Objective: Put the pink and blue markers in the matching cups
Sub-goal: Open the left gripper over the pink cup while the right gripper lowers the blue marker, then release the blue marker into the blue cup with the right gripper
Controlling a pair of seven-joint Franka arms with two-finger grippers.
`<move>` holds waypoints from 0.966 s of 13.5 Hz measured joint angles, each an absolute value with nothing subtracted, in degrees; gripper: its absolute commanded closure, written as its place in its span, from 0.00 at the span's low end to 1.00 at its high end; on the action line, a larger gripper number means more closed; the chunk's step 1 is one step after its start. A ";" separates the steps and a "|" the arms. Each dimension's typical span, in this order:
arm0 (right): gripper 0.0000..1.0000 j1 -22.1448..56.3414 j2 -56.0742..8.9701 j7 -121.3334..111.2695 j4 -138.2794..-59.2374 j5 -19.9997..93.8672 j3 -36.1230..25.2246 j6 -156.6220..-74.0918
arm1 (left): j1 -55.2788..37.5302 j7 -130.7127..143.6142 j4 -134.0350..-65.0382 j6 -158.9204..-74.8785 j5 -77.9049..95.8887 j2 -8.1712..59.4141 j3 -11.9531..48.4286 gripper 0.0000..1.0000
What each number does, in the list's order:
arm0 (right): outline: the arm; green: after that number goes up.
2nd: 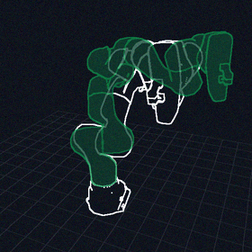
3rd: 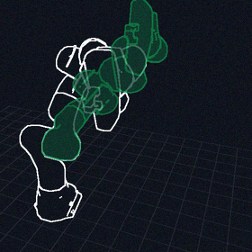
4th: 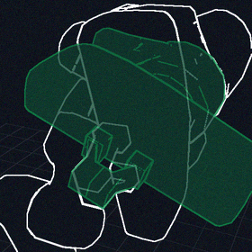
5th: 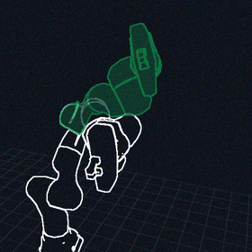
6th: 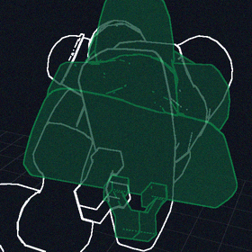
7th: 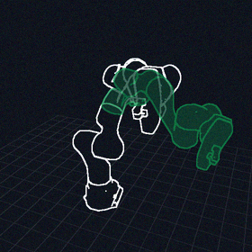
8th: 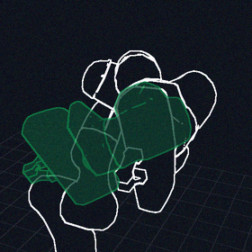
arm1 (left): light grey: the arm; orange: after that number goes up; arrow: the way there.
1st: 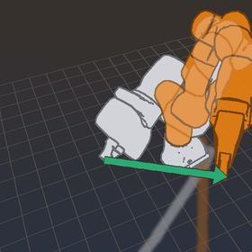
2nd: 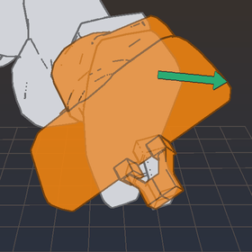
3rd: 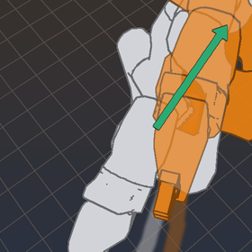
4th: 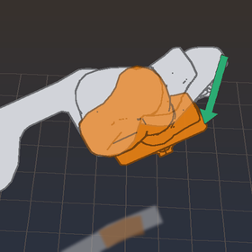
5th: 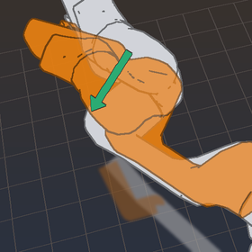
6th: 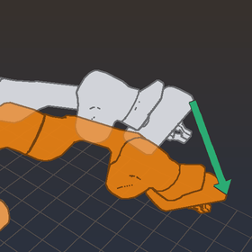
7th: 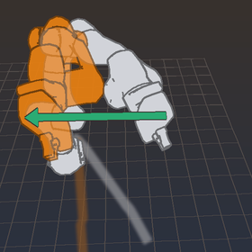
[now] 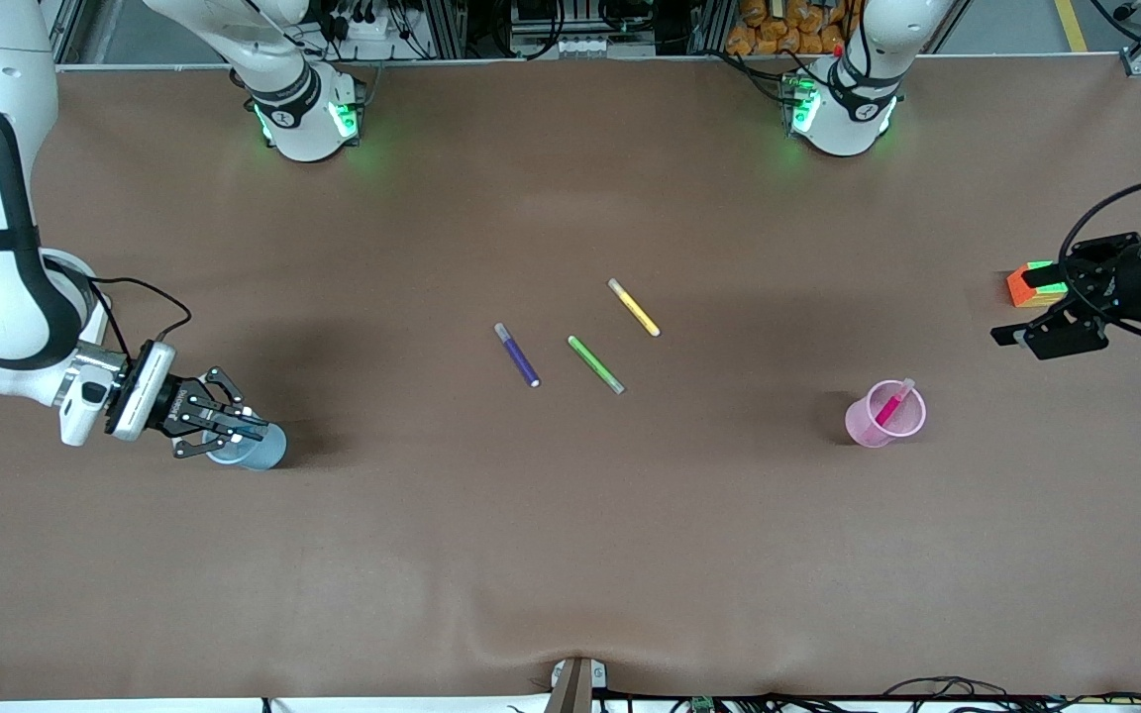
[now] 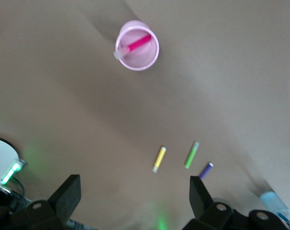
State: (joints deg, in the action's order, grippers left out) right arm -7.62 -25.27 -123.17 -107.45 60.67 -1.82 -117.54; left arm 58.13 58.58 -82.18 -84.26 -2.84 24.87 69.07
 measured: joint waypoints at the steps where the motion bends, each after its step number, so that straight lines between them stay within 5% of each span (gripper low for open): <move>1: 1.00 -8.15 -25.59 -123.55 -107.09 60.77 -1.82 -116.96 | 58.13 57.12 -81.92 -83.77 -5.32 24.40 70.24 0.00; 7: 1.00 -10.95 -27.93 -127.09 -104.99 61.86 -1.82 -113.07 | 58.03 44.36 -81.64 -82.93 -20.18 21.69 76.59 0.00; 13: 1.00 -11.96 -31.72 -134.66 -103.74 68.68 -1.84 -108.18 | 59.11 32.16 -79.64 -82.79 -23.22 18.37 76.88 0.00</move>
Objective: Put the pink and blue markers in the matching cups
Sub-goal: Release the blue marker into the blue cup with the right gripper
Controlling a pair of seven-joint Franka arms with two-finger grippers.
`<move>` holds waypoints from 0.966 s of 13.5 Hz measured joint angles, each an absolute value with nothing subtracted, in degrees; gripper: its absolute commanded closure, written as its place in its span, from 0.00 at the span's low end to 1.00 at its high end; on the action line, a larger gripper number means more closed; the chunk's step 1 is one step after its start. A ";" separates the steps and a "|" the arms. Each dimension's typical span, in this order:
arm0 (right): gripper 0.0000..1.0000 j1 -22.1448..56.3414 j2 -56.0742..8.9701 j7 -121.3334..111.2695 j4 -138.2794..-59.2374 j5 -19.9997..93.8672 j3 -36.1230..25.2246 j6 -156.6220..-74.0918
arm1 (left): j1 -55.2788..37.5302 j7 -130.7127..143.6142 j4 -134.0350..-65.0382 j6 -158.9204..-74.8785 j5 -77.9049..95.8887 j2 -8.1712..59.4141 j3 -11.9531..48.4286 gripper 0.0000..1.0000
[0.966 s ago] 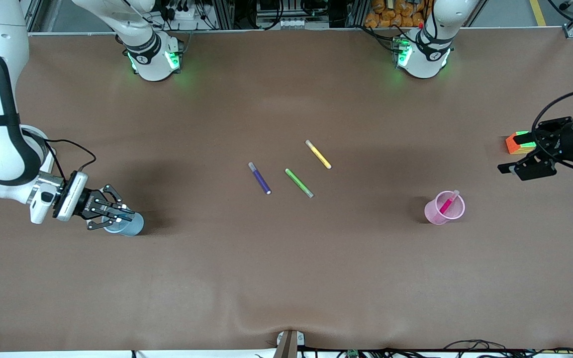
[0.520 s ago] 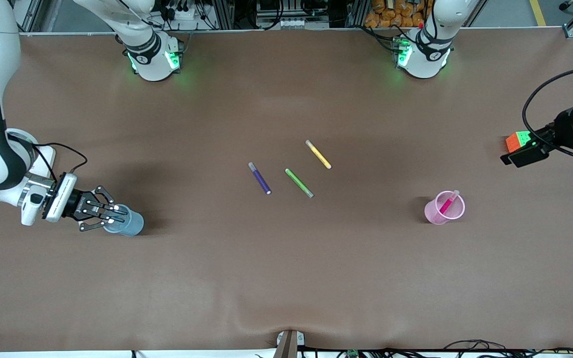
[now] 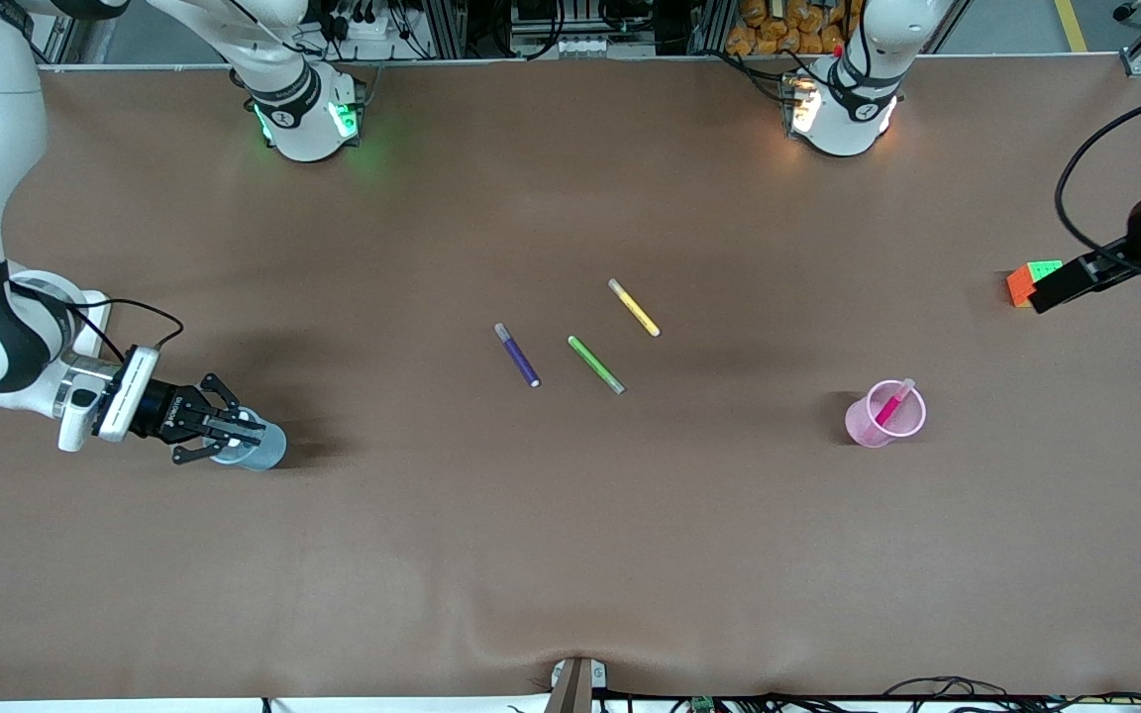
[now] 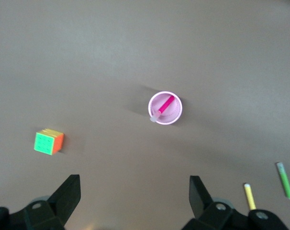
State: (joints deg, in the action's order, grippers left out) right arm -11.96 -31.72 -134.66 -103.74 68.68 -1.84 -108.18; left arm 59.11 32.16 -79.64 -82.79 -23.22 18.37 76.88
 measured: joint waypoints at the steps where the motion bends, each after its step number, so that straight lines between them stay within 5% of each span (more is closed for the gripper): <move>1: 0.99 -12.51 -31.87 -135.02 -103.53 68.75 -1.85 -107.52 | 59.23 31.01 -79.46 -82.71 -23.49 17.79 76.88 0.00; 3: 0.98 -13.62 -31.88 -135.81 -103.26 68.81 -1.85 -106.28 | 59.22 30.36 -79.42 -82.62 -23.58 17.06 76.94 0.00; 5: 0.82 -14.32 -31.92 -136.47 -103.22 68.82 -1.85 -105.37 | 59.21 30.33 -79.42 -82.59 -23.59 16.89 76.98 0.00; 7: 0.00 -14.81 -32.10 -136.83 -103.21 68.83 -1.85 -104.50 | 59.21 30.21 -79.42 -82.55 -23.59 16.89 76.98 0.00; 13: 0.00 -15.24 -32.23 -135.96 -102.98 69.02 -1.85 -103.26 | 58.72 27.39 -79.38 -82.53 -23.60 16.80 75.96 0.00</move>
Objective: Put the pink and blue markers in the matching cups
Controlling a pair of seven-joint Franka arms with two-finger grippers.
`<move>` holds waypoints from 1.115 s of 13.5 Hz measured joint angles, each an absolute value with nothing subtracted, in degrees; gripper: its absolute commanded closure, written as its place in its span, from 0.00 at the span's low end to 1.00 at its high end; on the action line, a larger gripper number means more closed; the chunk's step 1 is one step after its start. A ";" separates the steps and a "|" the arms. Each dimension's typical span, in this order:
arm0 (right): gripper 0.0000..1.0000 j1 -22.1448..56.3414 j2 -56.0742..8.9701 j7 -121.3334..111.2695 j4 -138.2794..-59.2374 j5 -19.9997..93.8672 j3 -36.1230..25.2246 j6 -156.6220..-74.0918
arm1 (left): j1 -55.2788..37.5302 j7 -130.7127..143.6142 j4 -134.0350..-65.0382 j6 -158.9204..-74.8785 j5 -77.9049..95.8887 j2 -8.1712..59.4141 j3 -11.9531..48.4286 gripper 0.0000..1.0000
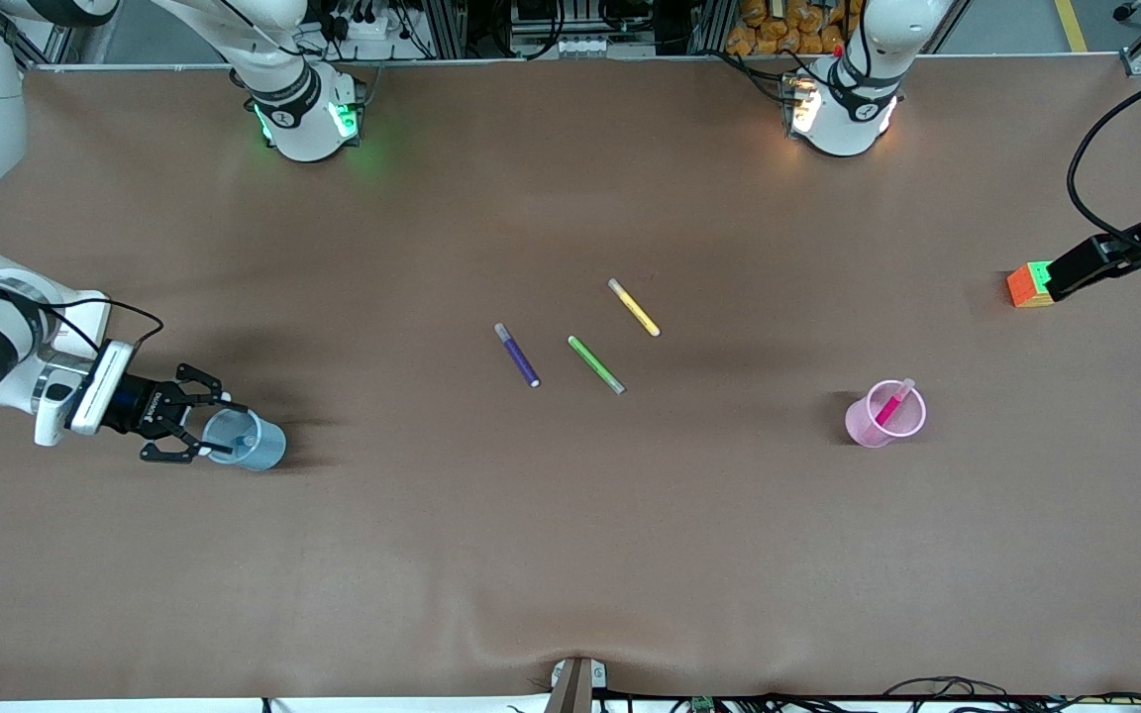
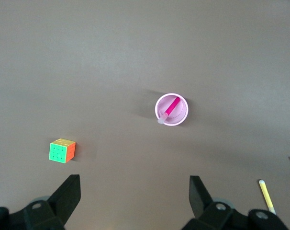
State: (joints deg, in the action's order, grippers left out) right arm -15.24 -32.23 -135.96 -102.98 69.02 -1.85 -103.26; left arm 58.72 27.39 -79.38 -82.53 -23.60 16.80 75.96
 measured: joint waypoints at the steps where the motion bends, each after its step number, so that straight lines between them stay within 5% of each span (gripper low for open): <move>1: 0.00 -15.28 -32.23 -134.35 -102.61 68.99 -1.85 -102.60 | 57.89 26.92 -79.27 -82.53 -23.57 16.68 74.86 0.00; 15: 0.00 -12.99 -28.46 -96.25 -92.34 52.95 -1.12 -101.58 | 19.05 25.38 -78.28 -81.89 -8.73 6.08 26.86 0.00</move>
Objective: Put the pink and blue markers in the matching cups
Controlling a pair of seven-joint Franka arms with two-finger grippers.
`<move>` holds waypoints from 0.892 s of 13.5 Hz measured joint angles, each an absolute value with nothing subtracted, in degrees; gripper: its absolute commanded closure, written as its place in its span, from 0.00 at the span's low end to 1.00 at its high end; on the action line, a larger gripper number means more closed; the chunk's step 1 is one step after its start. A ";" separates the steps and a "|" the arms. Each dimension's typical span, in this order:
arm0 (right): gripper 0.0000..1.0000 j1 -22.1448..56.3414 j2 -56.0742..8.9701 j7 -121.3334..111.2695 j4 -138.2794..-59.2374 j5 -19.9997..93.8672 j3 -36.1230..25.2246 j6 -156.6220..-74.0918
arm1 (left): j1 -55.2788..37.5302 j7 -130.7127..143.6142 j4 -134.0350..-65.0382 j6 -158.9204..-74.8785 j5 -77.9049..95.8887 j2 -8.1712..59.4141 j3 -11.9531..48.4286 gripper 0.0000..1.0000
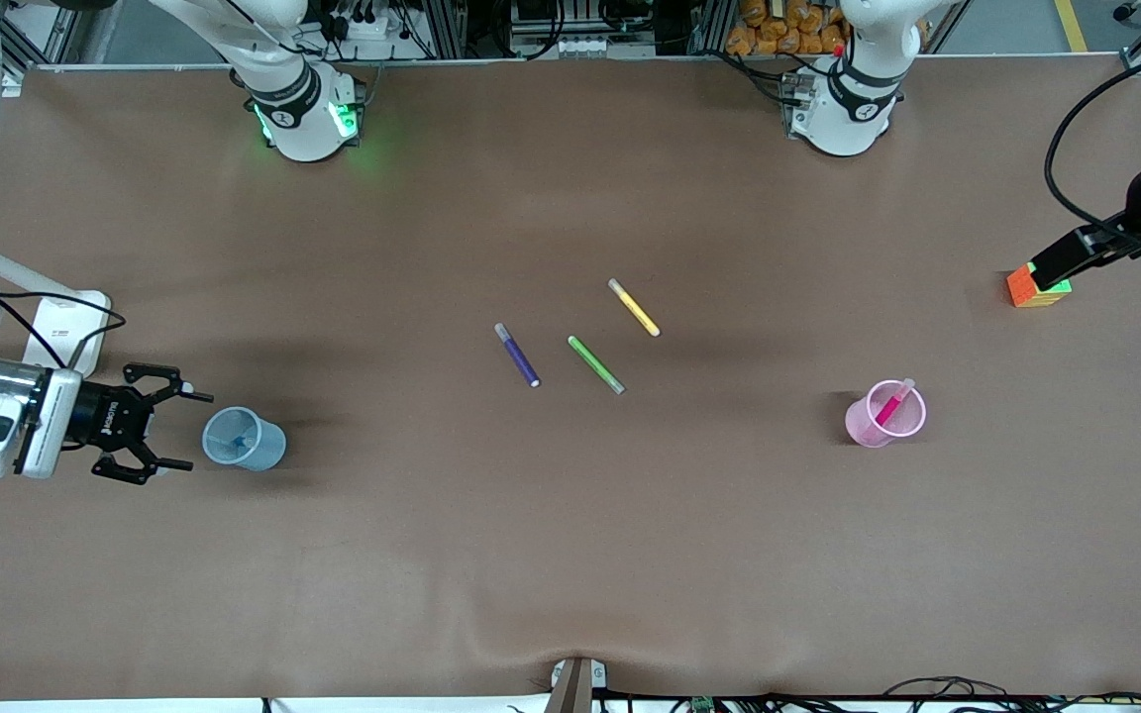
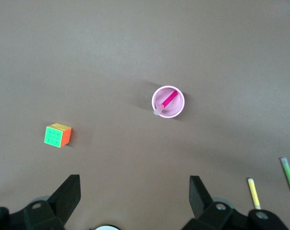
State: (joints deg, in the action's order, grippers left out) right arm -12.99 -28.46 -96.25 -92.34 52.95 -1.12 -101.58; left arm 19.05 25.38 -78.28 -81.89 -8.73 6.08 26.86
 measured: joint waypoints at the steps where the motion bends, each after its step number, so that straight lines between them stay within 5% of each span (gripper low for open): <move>1: 0.00 -12.56 -27.60 -92.74 -92.09 50.86 -1.13 -101.58 | 16.37 24.94 -78.61 -81.71 -7.43 5.51 23.40 0.00; 6: 0.00 -9.41 -23.32 -72.24 -89.98 36.05 -1.11 -101.66 | 1.98 24.42 -83.38 -81.66 -1.67 2.22 6.10 0.00; 12: 0.00 -5.01 -19.31 -45.58 -89.45 20.16 -1.07 -101.72 | 0.08 20.25 -95.30 -87.49 -1.25 -5.28 3.83 0.00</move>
State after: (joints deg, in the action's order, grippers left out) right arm -5.01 -19.31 -45.58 -89.45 20.16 -1.07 -101.72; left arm 0.08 20.25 -95.30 -87.49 -1.25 -5.28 3.83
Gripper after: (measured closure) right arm 0.000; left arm 0.000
